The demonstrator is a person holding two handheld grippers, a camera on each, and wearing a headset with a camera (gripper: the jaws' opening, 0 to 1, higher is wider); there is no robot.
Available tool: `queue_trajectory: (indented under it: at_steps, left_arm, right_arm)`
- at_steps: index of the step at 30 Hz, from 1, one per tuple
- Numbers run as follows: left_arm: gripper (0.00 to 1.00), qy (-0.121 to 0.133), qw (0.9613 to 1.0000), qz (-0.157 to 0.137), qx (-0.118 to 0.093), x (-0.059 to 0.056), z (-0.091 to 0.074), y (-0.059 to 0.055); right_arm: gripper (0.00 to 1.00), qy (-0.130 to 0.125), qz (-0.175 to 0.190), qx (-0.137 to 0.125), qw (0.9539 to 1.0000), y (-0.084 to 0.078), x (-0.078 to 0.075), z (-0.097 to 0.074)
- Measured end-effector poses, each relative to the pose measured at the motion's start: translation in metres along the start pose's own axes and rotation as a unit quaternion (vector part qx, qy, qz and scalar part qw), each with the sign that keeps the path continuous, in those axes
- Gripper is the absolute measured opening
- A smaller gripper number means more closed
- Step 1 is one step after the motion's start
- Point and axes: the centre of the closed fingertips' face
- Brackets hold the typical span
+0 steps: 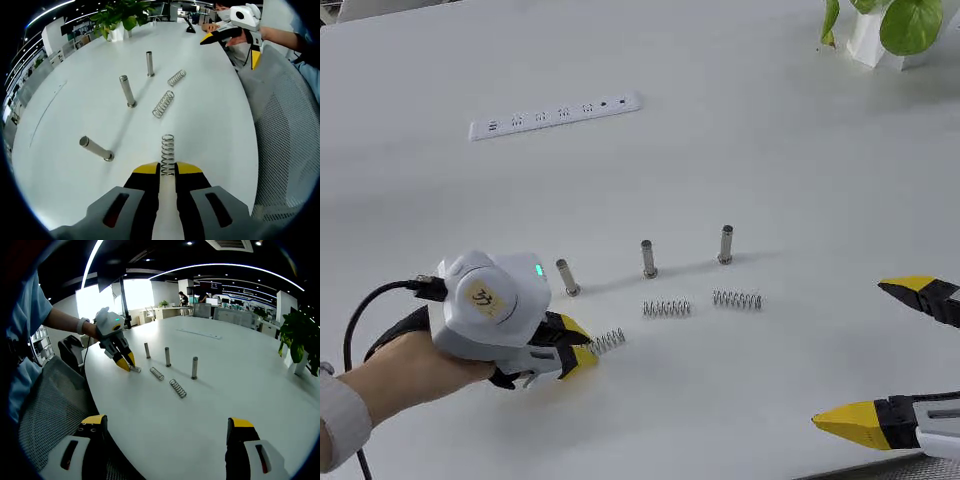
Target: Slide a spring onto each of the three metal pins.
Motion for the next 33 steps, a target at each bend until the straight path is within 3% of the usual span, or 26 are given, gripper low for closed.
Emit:
queue_trajectory:
  at_steps: [2, 3, 13, 21, 24, 27, 33]
  left_arm:
    - [0.07, 0.001, 1.0000, 0.001, 0.002, 0.000, 0.000, 0.000]
    - [0.08, 0.003, 0.9998, 0.018, 0.003, 0.000, 0.000, 0.000]
    - [0.07, 0.013, 0.9998, -0.002, 0.012, 0.000, -0.001, -0.001]
    - [0.07, 0.016, 0.9997, -0.016, 0.006, 0.000, -0.004, 0.002]
    - [0.07, 0.015, 0.9997, -0.015, -0.009, -0.001, -0.008, 0.009]
    - [0.07, 0.013, 0.9992, -0.001, -0.038, -0.003, -0.015, 0.023]
    - [0.07, 0.022, 0.9965, -0.016, -0.080, -0.006, -0.032, 0.043]
  right_arm:
    - [0.99, 0.001, -0.001, 0.000, 1.0000, 0.000, 0.001, 0.001]
    - [0.99, 0.002, -0.001, 0.001, 1.0000, 0.000, 0.001, 0.001]
    - [0.99, 0.008, -0.003, -0.001, 1.0000, 0.002, 0.006, 0.006]
    - [0.99, 0.011, -0.007, -0.003, 0.9999, 0.005, 0.008, 0.007]
    - [0.99, 0.012, -0.009, -0.001, 0.9999, 0.005, 0.008, 0.007]
    - [0.99, 0.013, -0.012, -0.001, 0.9998, 0.008, 0.007, 0.006]
    - [0.99, 0.015, -0.021, 0.000, 0.9997, 0.015, 0.005, 0.006]
Point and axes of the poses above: the centre of the closed fingertips' face, and the gripper's own axes: z roughly forward along the fingers, x roughly to its left, y roughly out of its top, and after that the axes turned 12 degrees about y, right-handed
